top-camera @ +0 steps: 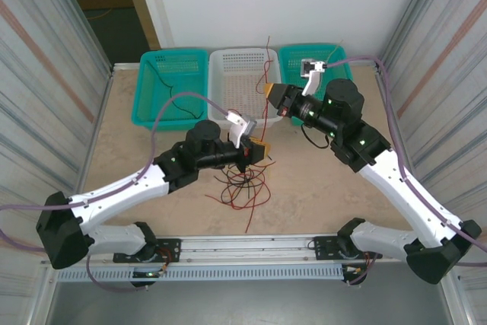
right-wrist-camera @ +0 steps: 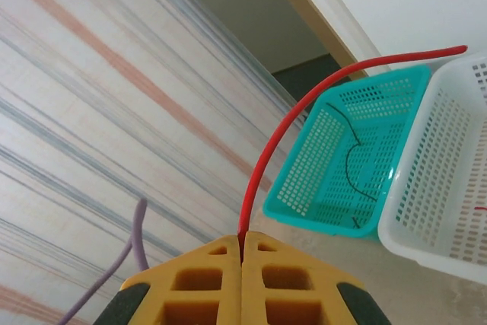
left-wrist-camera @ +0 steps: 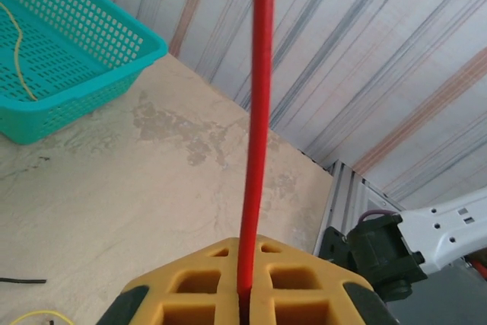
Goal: Untangle the cables
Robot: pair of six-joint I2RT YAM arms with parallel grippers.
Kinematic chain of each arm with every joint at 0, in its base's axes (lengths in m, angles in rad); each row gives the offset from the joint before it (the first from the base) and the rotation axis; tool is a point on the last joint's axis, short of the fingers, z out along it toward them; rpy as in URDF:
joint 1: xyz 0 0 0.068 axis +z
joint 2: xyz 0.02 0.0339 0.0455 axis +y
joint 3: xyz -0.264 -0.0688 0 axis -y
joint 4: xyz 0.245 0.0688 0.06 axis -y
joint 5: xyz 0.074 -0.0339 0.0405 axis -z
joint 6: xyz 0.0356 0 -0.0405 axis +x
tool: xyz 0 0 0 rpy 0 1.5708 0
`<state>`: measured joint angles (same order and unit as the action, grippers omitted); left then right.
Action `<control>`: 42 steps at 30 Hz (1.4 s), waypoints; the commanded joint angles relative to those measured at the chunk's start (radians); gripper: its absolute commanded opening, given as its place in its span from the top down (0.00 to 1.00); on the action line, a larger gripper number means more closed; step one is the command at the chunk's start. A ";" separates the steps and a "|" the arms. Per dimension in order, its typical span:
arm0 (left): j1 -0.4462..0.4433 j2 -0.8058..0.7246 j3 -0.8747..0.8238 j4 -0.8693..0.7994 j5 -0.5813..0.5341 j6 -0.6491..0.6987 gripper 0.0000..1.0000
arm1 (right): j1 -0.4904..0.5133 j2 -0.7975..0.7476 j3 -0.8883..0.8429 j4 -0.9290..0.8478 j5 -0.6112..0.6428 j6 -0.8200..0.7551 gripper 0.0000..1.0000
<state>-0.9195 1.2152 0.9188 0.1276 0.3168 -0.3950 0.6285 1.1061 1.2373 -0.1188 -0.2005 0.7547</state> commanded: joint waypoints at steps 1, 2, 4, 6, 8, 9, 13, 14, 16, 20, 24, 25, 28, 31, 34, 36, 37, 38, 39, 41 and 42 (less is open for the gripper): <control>0.010 -0.030 0.005 -0.017 -0.052 0.015 1.00 | -0.011 0.001 0.022 0.006 0.035 0.006 0.84; 0.025 -0.037 0.007 -0.028 -0.063 -0.002 1.00 | -0.011 -0.001 0.021 -0.017 0.042 -0.005 0.77; 0.082 -0.049 0.020 -0.059 -0.060 -0.068 1.00 | -0.011 -0.005 0.029 -0.100 0.057 -0.054 0.59; 0.148 -0.056 0.031 -0.069 -0.013 -0.152 1.00 | -0.010 -0.010 0.030 -0.174 0.044 -0.098 0.46; 0.207 -0.062 0.039 -0.062 0.040 -0.220 1.00 | 0.001 -0.025 0.012 -0.224 0.014 -0.132 0.35; 0.226 -0.065 0.044 -0.063 0.057 -0.244 1.00 | 0.016 -0.035 -0.005 -0.238 0.001 -0.152 0.31; 0.261 -0.069 0.064 -0.052 0.089 -0.288 1.00 | 0.125 -0.068 -0.050 -0.289 0.031 -0.221 0.23; 0.265 -0.068 0.067 -0.043 0.094 -0.297 1.00 | 0.152 -0.069 -0.054 -0.295 0.048 -0.233 0.23; 0.275 -0.063 0.076 -0.019 0.112 -0.328 1.00 | 0.201 -0.058 -0.064 -0.288 0.061 -0.252 0.23; 0.301 -0.048 0.088 0.036 0.144 -0.394 1.00 | 0.265 -0.003 -0.065 -0.246 0.054 -0.286 0.23; 0.308 -0.046 0.107 0.035 0.162 -0.411 1.00 | 0.311 0.077 -0.017 -0.255 0.101 -0.332 0.27; 0.308 -0.046 0.110 0.035 0.166 -0.415 1.00 | 0.313 0.089 -0.012 -0.252 0.106 -0.338 0.28; 0.310 -0.054 0.108 0.048 0.181 -0.436 1.00 | 0.312 0.112 -0.016 -0.221 0.112 -0.354 0.27; 0.309 -0.052 0.113 0.051 0.203 -0.439 1.00 | 0.313 0.137 -0.004 -0.213 0.105 -0.372 0.27; 0.313 -0.047 0.118 0.040 0.218 -0.434 1.00 | 0.315 0.142 -0.004 -0.201 0.111 -0.378 0.27; 0.316 -0.045 0.117 0.042 0.221 -0.437 1.00 | 0.315 0.141 -0.008 -0.197 0.120 -0.378 0.27; 0.318 -0.043 0.115 0.049 0.225 -0.441 1.00 | 0.315 0.142 -0.011 -0.197 0.128 -0.377 0.27; 0.322 -0.040 0.116 0.057 0.233 -0.445 1.00 | 0.315 0.140 -0.014 -0.199 0.147 -0.373 0.28; 0.323 -0.036 0.118 0.062 0.239 -0.446 1.00 | 0.315 0.138 -0.018 -0.199 0.167 -0.370 0.28; 0.326 -0.025 0.127 0.063 0.252 -0.446 1.00 | 0.313 0.129 -0.024 -0.198 0.196 -0.368 0.28; 0.327 -0.018 0.132 0.064 0.261 -0.446 1.00 | 0.313 0.123 -0.029 -0.194 0.211 -0.367 0.27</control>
<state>-0.6010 1.1870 1.0065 0.1471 0.5327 -0.8326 0.9382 1.2472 1.1957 -0.3370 -0.0547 0.4068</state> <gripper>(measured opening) 0.079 0.721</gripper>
